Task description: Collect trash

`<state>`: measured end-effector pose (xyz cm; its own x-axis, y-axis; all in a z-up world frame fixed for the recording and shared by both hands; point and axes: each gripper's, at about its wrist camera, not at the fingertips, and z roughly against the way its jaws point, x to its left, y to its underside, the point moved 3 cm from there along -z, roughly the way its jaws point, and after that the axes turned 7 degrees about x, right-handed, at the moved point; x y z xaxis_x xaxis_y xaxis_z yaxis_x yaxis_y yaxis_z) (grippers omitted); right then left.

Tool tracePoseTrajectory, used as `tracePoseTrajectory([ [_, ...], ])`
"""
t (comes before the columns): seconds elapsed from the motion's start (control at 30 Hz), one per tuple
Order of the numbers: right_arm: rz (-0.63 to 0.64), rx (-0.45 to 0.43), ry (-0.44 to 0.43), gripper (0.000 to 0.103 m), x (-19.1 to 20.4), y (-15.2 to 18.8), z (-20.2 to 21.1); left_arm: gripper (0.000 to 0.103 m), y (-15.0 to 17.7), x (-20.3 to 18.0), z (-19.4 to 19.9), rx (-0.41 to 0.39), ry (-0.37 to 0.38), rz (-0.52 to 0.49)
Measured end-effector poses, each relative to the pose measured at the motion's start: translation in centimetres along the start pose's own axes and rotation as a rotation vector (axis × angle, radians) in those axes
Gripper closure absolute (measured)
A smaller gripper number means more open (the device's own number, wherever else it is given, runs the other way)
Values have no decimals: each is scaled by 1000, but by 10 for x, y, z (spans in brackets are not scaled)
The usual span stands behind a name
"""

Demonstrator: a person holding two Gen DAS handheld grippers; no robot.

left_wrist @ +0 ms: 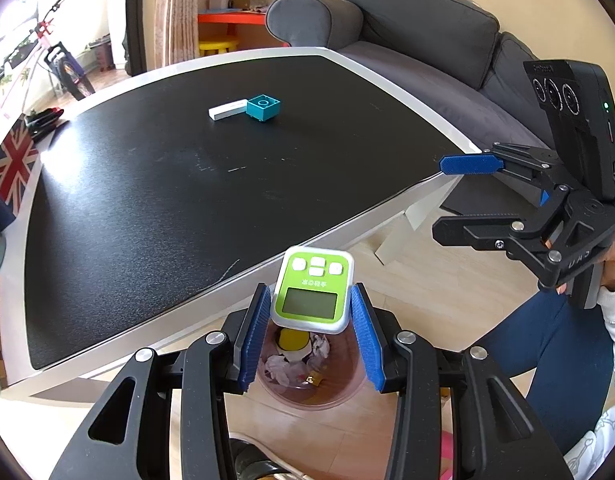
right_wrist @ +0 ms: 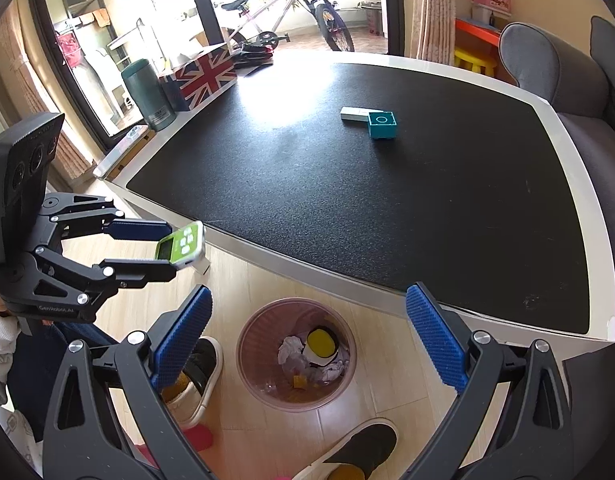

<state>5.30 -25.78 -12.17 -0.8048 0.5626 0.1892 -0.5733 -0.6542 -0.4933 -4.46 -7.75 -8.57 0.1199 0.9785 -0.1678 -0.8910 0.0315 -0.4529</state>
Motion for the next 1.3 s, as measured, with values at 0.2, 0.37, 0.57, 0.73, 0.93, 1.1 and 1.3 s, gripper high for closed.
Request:
tracePoseTrajectory([
  [0.2,-14,-10,5,7,-5,-1,3,11,-3,-3,3,-58,-25,-2],
  [0.37,-17,-10,9,6,-5,0,3,8,-6,6,2,-54,-54,36],
  [0.57,-18,-6,8,5,-5,0,2,8,-7,9,-2,-40,-69,49],
  [0.73,-18,-5,8,5,-5,0,2,8,-6,10,-1,-42,-67,58],
  [0.93,-19,0,9,4,-6,-1,-1,8,-6,12,-1,-47,-62,64],
  [1.1,-25,-5,23,3,-9,-3,-2,8,-9,15,1,-61,-68,76],
  [1.3,-39,-21,29,3,-13,-9,1,8,-16,22,5,-82,-85,93],
])
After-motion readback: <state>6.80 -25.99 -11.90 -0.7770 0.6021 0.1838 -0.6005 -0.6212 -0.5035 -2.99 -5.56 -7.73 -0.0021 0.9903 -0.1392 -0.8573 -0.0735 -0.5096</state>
